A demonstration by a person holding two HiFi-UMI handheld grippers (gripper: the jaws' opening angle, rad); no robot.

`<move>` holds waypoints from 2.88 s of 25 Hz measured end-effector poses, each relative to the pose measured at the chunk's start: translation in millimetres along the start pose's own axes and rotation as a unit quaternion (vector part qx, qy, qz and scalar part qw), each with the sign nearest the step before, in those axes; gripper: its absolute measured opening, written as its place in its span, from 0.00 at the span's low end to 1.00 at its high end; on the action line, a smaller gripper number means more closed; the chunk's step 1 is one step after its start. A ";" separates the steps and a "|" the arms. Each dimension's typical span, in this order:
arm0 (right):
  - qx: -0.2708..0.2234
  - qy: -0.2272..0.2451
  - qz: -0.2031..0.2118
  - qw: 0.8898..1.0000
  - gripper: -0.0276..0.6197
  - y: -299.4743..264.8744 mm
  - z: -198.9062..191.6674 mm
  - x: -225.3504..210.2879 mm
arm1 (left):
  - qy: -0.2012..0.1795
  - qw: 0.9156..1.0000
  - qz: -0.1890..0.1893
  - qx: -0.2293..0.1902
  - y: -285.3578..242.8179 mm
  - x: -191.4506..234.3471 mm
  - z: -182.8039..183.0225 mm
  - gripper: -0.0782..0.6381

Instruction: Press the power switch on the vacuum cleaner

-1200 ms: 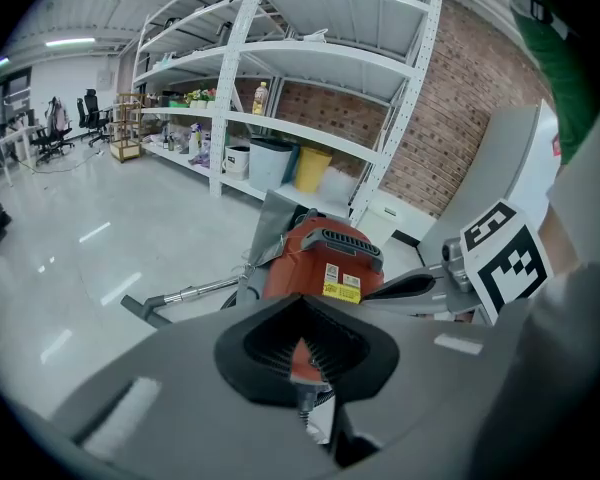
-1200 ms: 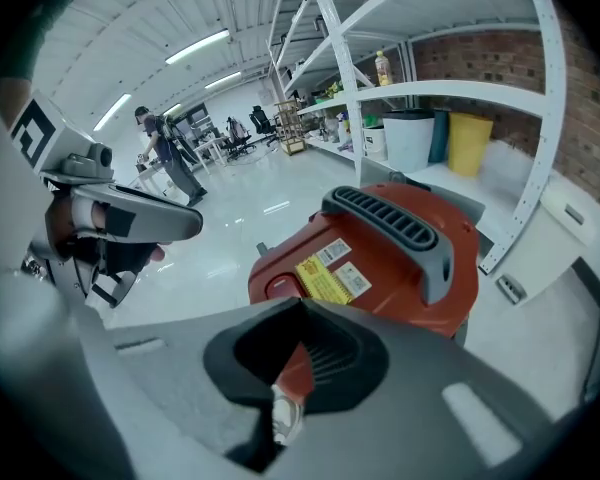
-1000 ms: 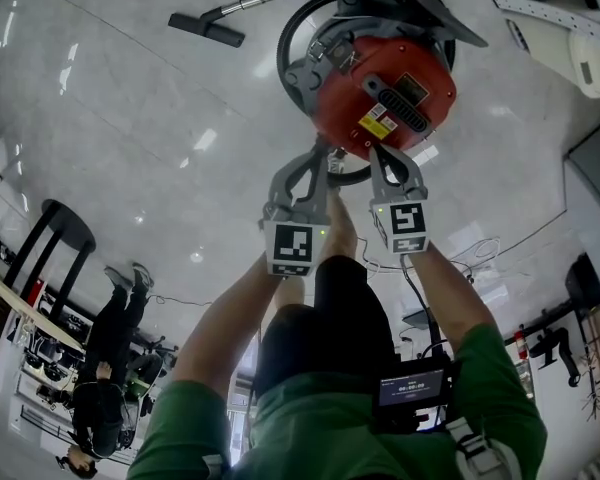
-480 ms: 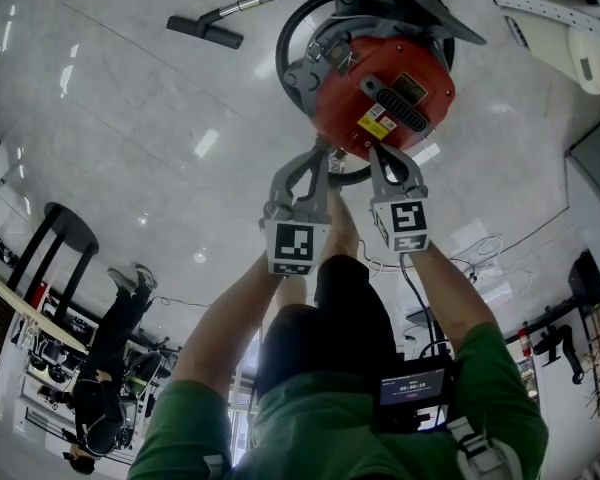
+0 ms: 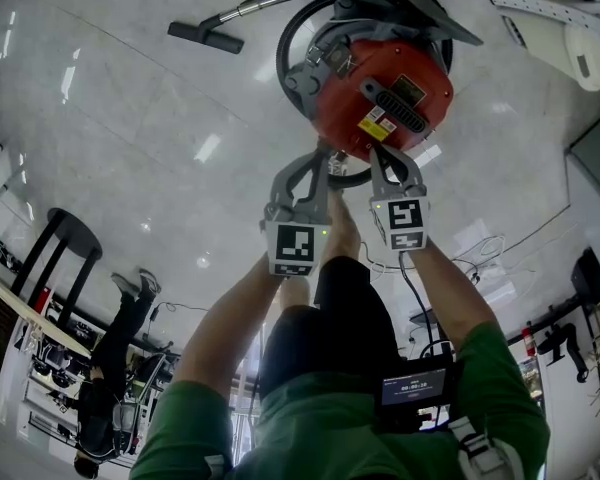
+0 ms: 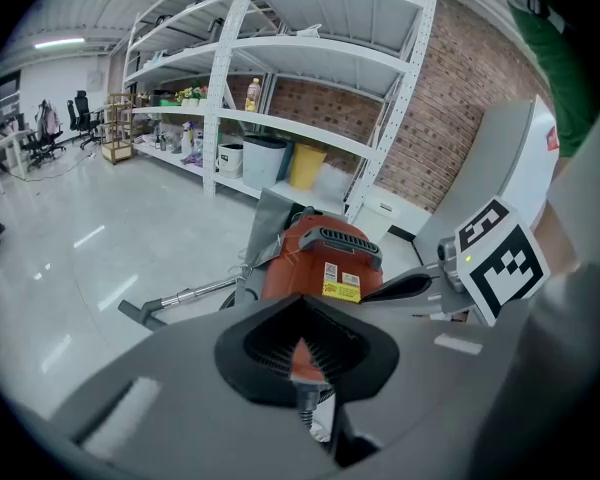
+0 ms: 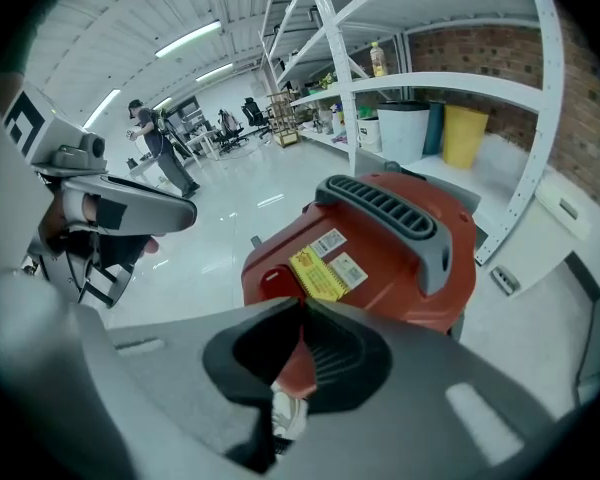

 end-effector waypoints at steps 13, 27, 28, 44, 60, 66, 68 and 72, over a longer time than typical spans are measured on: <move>0.016 -0.004 -0.004 1.000 0.07 9.1 1.9 2.3 | -0.011 1.000 0.003 -0.003 12.7 2.5 1.6 0.12; -0.078 0.032 -0.038 0.996 0.08 122.8 61.5 28.0 | -0.042 0.995 0.013 -0.091 106.9 -8.3 51.7 0.12; -0.086 0.034 -0.041 0.995 0.08 135.4 63.4 31.6 | -0.044 0.994 0.013 -0.101 118.4 -11.6 54.6 0.12; -0.237 0.037 -0.096 0.966 0.08 340.1 67.1 108.7 | -0.050 0.972 0.018 -0.230 317.4 -51.3 66.0 0.12; -0.392 0.010 -0.093 0.915 0.08 463.7 36.2 236.3 | -0.045 0.933 0.022 -0.355 475.4 -74.9 11.4 0.12; -0.421 0.016 -0.085 0.903 0.08 492.8 11.7 284.9 | -0.049 0.923 0.013 -0.382 520.7 -97.7 -21.5 0.12; -0.427 0.020 -0.082 0.900 0.08 501.7 3.9 301.6 | -0.051 0.920 0.012 -0.389 534.6 -102.2 -32.3 0.12; -0.436 0.038 -0.074 0.896 0.08 515.2 -9.7 335.5 | -0.053 0.914 0.011 -0.402 560.8 -110.6 -49.1 0.12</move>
Point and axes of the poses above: the fingertips, and each gripper's own axes: y backward along the fingers, x to its left, z out of its top, the point moved 2 cm from there along y, backward along the fingers, and after that the axes turned 11 degrees about x, right-handed, at the moved point
